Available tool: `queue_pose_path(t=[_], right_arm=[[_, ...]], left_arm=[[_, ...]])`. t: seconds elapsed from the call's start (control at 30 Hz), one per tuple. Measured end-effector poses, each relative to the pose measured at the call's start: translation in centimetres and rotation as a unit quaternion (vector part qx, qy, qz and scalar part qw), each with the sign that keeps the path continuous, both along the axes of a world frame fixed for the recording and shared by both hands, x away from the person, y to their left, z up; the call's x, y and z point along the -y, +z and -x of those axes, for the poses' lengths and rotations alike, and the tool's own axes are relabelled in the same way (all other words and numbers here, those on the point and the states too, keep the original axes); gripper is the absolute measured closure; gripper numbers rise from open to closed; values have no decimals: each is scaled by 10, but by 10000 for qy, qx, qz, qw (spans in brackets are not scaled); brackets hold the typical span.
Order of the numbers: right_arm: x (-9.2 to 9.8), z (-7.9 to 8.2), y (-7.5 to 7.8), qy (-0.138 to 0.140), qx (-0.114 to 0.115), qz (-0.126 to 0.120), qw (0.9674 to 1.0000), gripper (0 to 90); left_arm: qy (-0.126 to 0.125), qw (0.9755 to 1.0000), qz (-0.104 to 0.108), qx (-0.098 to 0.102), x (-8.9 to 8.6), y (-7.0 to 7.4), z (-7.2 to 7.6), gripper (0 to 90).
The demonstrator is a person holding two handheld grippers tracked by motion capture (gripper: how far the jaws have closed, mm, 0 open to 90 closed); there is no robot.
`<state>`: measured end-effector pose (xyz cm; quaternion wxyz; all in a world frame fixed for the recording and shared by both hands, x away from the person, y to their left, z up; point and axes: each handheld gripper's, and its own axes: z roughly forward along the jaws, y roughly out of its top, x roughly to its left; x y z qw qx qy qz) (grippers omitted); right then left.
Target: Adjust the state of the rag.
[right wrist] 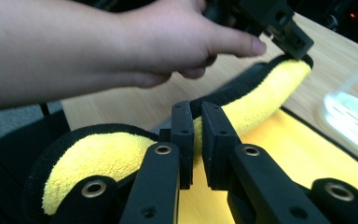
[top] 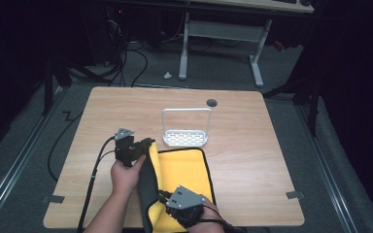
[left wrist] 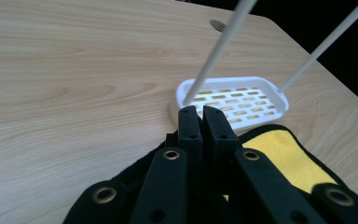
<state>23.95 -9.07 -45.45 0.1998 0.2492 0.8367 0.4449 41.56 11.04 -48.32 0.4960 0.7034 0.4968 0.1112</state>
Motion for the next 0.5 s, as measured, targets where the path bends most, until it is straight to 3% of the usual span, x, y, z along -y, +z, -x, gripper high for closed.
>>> queue_pose_path(t=[0.23, 0.5], right_arm=[[40, 5, -14, -372, -96, -74, 9992, 849], [66, 8, -19, -606, -201, -83, 9979, 848]], left_arm=[[-169, 9998, -120, 66, 36, 5, -3, 863], [-369, 9990, -251, 28, 69, 6, -7, 861]])
